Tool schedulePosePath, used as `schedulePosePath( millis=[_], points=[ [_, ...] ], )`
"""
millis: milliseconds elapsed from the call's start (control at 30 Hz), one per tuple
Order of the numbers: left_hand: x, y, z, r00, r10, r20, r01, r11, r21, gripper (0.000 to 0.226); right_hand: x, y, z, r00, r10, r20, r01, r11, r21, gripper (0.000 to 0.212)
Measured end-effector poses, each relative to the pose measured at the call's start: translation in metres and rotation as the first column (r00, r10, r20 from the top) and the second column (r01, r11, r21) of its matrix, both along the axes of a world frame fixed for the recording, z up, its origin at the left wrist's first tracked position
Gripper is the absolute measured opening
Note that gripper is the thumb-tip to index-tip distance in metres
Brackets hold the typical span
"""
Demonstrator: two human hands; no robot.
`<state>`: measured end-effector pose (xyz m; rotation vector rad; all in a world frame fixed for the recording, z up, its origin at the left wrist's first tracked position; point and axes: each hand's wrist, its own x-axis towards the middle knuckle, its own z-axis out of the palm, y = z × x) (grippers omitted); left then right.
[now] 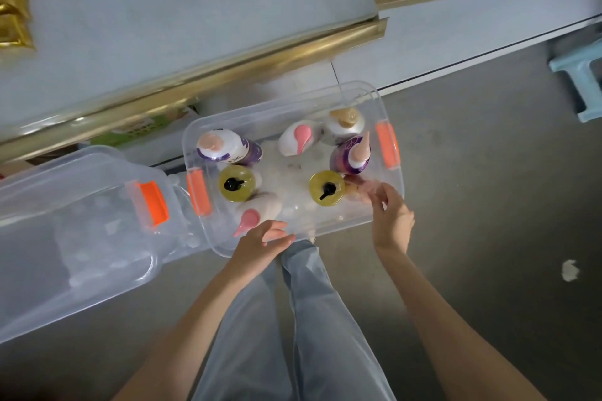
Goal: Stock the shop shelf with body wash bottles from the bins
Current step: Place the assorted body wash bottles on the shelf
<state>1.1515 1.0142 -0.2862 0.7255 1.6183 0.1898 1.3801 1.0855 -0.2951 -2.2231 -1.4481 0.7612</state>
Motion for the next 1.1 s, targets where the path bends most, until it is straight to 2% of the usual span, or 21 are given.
schedulePosePath(
  millis=[233,367,500,633,700,767,867,1000,1100],
  points=[
    [-0.001,0.006,0.022,0.999,-0.038,0.035,0.038,0.999,0.005,0.045,0.009,0.001,0.064,0.991,0.131,-0.002,-0.13,0.983,0.13,0.01],
    [-0.004,0.018,0.059,0.998,-0.066,0.023,0.062,0.991,0.123,0.065,0.017,0.01,0.123,0.981,0.186,-0.064,-0.174,0.973,0.15,0.015],
    [-0.012,0.039,0.113,0.995,0.002,0.096,-0.028,0.963,0.268,0.059,0.004,0.026,0.199,0.924,0.339,-0.175,-0.295,0.926,0.234,0.02],
    [-0.035,0.065,0.174,0.986,-0.018,0.166,-0.059,0.893,0.446,0.06,-0.033,0.049,0.279,0.811,0.537,-0.232,-0.45,0.826,0.339,0.029],
    [-0.051,0.076,0.206,0.979,-0.04,0.201,-0.068,0.863,0.501,0.043,-0.06,0.058,0.32,0.739,0.623,-0.255,-0.507,0.764,0.399,0.036],
    [-0.07,0.081,0.235,0.976,-0.074,0.206,-0.055,0.829,0.557,0.042,-0.089,0.064,0.36,0.661,0.695,-0.283,-0.541,0.702,0.463,0.031],
    [-0.102,0.078,0.276,0.975,-0.127,0.181,-0.014,0.781,0.625,0.044,-0.134,0.069,0.411,0.538,0.765,-0.354,-0.542,0.635,0.551,0.016],
    [-0.143,0.071,0.315,0.978,-0.123,0.17,-0.029,0.722,0.691,0.057,-0.185,0.077,0.457,0.413,0.832,-0.37,-0.518,0.549,0.656,0.019],
    [-0.169,0.068,0.333,0.986,-0.033,0.166,-0.104,0.66,0.744,0.055,-0.217,0.086,0.474,0.344,0.817,-0.463,-0.464,0.576,0.673,0.027]
  ],
)
